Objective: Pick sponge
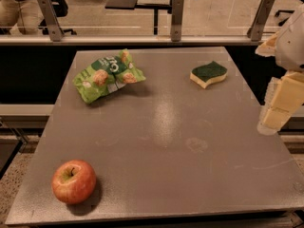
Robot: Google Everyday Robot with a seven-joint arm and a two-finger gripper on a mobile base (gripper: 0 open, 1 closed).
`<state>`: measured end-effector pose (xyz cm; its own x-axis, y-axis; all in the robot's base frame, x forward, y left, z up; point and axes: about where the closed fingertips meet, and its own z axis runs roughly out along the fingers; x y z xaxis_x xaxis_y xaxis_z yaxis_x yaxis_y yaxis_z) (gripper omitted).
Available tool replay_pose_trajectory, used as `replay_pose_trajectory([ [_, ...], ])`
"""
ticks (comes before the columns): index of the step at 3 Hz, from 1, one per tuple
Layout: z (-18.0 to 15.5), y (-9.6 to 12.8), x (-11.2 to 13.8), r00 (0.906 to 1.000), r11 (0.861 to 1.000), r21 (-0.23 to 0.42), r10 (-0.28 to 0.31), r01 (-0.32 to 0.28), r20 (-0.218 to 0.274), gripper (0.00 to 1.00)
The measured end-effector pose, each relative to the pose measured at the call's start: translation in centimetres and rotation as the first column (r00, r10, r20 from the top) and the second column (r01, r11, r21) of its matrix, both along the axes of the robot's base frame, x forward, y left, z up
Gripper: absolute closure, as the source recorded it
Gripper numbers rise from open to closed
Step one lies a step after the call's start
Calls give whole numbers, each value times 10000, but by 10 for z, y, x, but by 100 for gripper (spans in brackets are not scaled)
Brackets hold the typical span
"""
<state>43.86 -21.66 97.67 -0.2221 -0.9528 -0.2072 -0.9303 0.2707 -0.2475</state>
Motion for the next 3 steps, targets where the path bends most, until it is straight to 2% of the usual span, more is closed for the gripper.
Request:
replay_pose_trajectory([
  [1, 0, 0, 0, 10000, 10000, 0, -3, 3, 5, 0],
  [2, -12, 1, 32, 10000, 9986, 537, -7, 3, 73, 0],
  [3, -30, -1, 75, 9998, 9915, 1297, -103, 81, 164, 0],
])
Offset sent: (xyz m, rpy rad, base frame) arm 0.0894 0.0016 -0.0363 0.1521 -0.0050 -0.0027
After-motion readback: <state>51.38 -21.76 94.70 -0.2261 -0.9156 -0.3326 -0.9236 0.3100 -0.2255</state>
